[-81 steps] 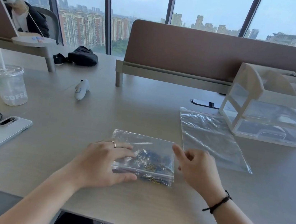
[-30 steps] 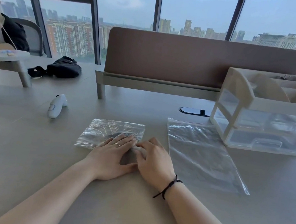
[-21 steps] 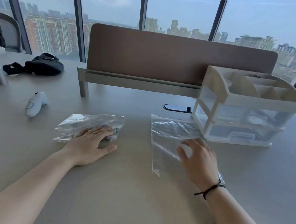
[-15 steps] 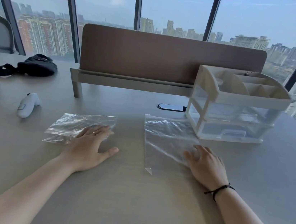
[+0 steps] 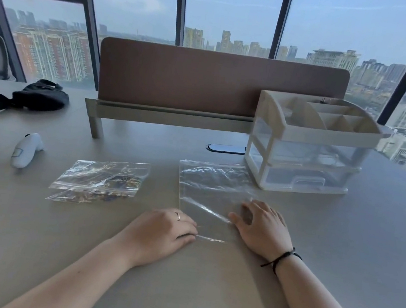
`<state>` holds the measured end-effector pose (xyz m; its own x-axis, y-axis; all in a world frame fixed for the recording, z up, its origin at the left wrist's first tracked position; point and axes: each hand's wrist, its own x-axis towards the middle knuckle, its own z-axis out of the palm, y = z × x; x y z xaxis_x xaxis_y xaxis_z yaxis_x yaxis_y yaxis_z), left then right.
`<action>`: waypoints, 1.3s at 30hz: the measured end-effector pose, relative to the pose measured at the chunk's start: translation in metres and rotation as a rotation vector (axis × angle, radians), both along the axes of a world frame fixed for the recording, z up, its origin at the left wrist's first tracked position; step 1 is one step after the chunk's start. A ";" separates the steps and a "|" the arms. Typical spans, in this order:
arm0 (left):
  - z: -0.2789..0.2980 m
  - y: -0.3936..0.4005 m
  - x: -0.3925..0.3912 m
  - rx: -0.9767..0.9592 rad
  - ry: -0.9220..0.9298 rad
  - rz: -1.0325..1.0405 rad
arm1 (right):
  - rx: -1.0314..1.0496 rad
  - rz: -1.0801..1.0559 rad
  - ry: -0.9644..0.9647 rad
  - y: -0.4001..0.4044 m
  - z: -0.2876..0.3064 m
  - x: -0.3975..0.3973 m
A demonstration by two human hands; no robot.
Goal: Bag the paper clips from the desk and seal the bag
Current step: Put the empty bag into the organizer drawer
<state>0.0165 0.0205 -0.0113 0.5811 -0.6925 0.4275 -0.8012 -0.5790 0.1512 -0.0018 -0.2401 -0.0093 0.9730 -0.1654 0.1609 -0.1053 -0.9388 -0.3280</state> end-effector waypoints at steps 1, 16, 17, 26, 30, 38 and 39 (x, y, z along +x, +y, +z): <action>-0.001 0.002 0.000 -0.006 -0.013 0.008 | 0.003 -0.006 0.000 0.000 0.001 0.000; -0.005 -0.007 0.004 -0.186 0.084 0.144 | 0.036 -0.035 0.023 0.005 0.007 -0.002; -0.004 -0.008 0.001 -0.182 0.124 0.123 | 0.034 -0.035 0.022 0.005 0.007 -0.002; -0.006 -0.010 0.001 -0.143 0.203 0.004 | 0.042 -0.023 0.045 0.005 0.007 -0.002; -0.009 -0.009 0.004 -0.136 0.108 0.002 | 0.080 -0.018 0.037 0.006 0.007 -0.003; -0.012 0.001 0.010 -0.501 0.220 0.166 | 0.139 0.363 0.033 0.018 0.010 -0.013; -0.011 0.004 0.011 -0.594 0.301 0.214 | 0.117 0.425 0.029 0.021 0.012 -0.016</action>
